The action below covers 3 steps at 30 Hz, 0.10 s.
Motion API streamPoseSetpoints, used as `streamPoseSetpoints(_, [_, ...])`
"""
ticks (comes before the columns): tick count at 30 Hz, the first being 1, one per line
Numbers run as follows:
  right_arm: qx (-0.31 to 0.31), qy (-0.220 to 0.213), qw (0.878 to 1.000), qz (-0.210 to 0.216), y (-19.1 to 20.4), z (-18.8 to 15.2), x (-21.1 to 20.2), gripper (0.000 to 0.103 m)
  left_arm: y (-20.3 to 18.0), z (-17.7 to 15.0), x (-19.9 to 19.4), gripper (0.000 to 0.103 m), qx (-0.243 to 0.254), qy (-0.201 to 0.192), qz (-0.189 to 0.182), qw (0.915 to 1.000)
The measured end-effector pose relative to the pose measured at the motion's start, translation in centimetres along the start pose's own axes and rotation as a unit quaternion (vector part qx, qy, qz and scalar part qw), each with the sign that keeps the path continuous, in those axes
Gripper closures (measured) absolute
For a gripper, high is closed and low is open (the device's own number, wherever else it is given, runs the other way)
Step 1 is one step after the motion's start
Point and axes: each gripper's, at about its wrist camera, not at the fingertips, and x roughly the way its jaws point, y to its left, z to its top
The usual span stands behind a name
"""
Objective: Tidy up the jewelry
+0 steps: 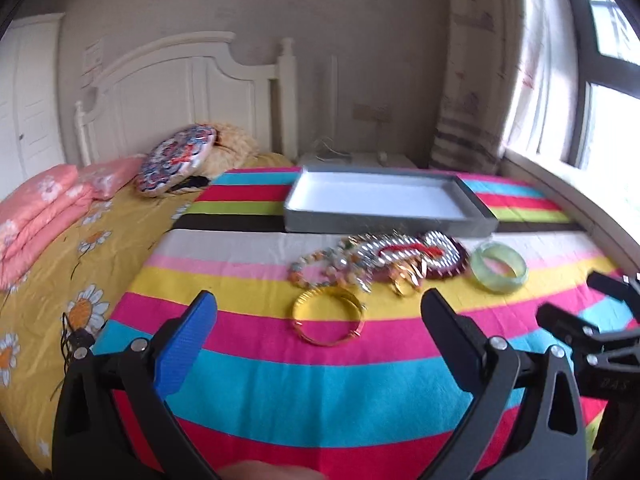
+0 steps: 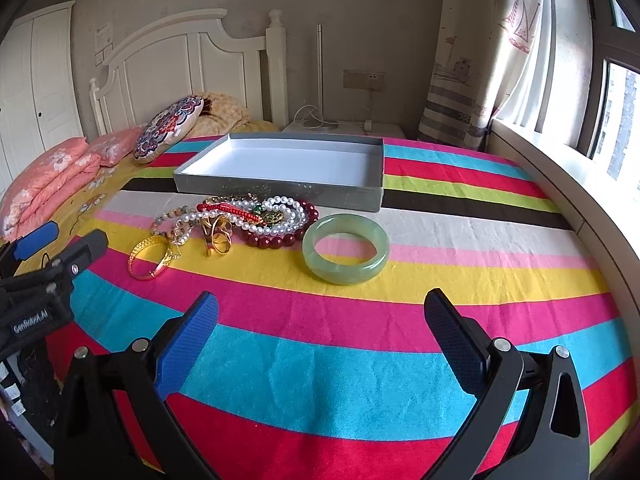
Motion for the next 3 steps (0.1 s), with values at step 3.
streamPoseSetpoints(3, [-0.006, -0.001, 1.0, -0.006, 0.19, -0.08, -0.02, 0.004, -0.6, -0.28, 0.09, 0.002, 0.017, 0.0, 0.013, 0.9998])
